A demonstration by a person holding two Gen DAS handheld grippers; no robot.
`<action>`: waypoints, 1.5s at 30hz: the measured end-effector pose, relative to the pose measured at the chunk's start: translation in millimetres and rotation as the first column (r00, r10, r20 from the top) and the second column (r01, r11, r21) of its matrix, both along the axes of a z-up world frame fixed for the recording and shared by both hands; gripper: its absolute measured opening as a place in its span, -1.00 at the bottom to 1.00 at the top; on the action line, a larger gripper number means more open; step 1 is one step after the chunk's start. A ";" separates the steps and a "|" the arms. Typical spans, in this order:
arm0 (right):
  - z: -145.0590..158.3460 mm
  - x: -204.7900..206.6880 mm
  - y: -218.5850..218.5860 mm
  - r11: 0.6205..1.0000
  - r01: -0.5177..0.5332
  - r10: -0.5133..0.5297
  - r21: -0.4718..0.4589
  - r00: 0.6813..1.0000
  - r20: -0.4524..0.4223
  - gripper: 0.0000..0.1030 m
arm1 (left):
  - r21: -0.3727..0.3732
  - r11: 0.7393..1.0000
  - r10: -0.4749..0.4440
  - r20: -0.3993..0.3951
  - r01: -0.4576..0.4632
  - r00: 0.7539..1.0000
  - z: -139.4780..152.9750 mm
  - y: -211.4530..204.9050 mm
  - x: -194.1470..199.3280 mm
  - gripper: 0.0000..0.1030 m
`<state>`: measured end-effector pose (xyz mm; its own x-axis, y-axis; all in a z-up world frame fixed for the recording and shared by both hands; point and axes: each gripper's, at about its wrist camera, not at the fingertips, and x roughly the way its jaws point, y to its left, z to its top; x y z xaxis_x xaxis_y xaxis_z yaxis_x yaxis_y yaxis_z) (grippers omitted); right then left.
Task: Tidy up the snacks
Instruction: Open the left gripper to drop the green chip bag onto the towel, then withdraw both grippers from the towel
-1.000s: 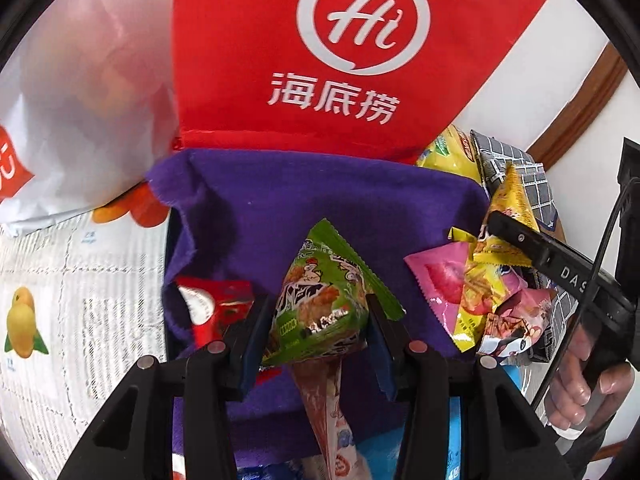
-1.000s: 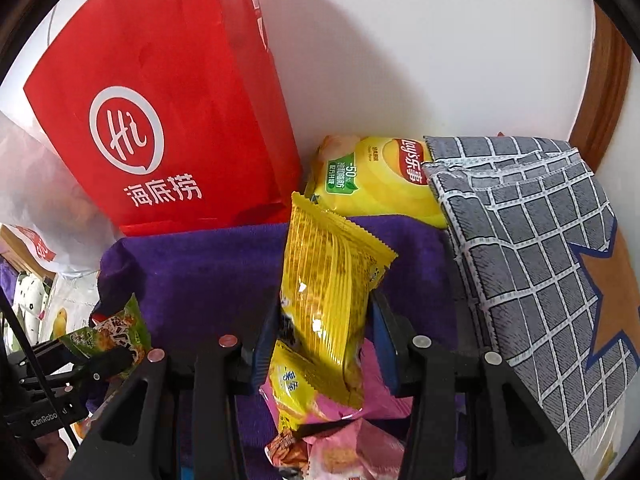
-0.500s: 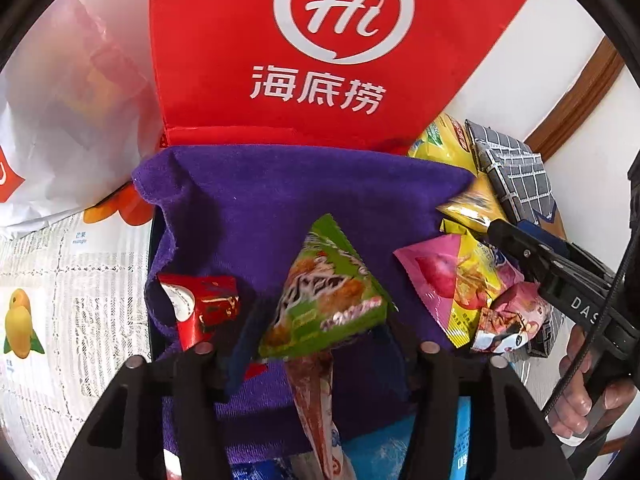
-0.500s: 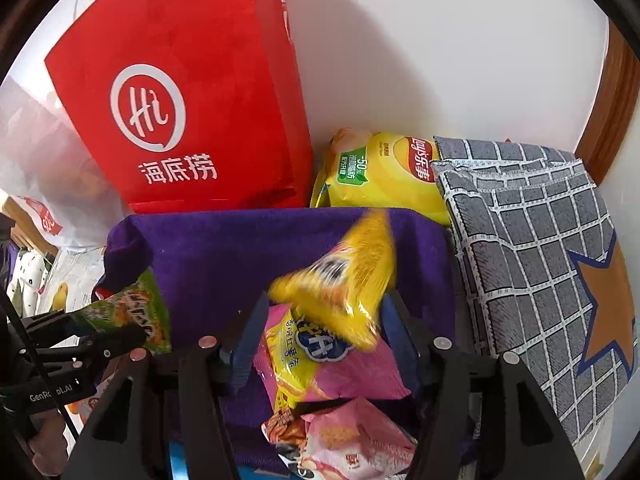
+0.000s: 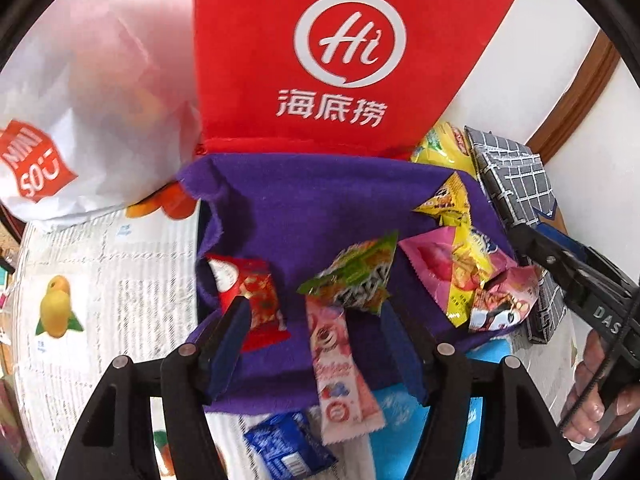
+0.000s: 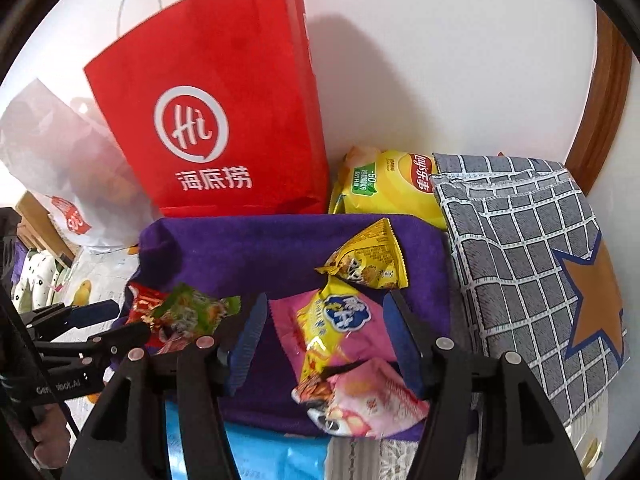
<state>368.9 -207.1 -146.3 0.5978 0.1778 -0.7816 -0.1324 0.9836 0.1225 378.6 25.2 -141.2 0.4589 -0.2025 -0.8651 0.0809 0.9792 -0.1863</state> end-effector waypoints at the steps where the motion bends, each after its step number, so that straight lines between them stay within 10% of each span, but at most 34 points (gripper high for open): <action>1: 2.4 -4.2 0.8 1.000 -0.001 0.001 -0.002 1.000 0.005 0.17 | -0.003 1.000 -0.001 -0.011 0.001 1.000 -1.2 1.5 -2.5 0.27; 16: 0.4 -21.4 -4.2 1.000 -0.002 0.002 -0.007 1.000 0.002 0.17 | -0.018 0.999 -0.046 -0.114 0.044 0.992 -40.4 -18.7 0.4 0.10; 25: -5.9 -29.7 -7.8 0.999 -0.006 0.008 -0.047 0.999 0.035 0.17 | -0.006 1.000 -0.025 -0.130 0.024 0.991 -59.7 -21.3 13.0 -0.57; 39: -13.5 -32.4 -17.6 0.998 -0.005 0.007 -0.057 0.999 0.035 0.17 | -0.038 0.999 0.010 -0.077 -0.013 0.997 -48.2 -19.2 42.0 -0.51; 45: -13.9 -42.2 -17.3 0.998 -0.005 0.007 -0.064 1.000 0.022 0.17 | -0.007 1.000 0.016 -0.078 -0.017 0.997 -42.2 -27.3 39.2 0.00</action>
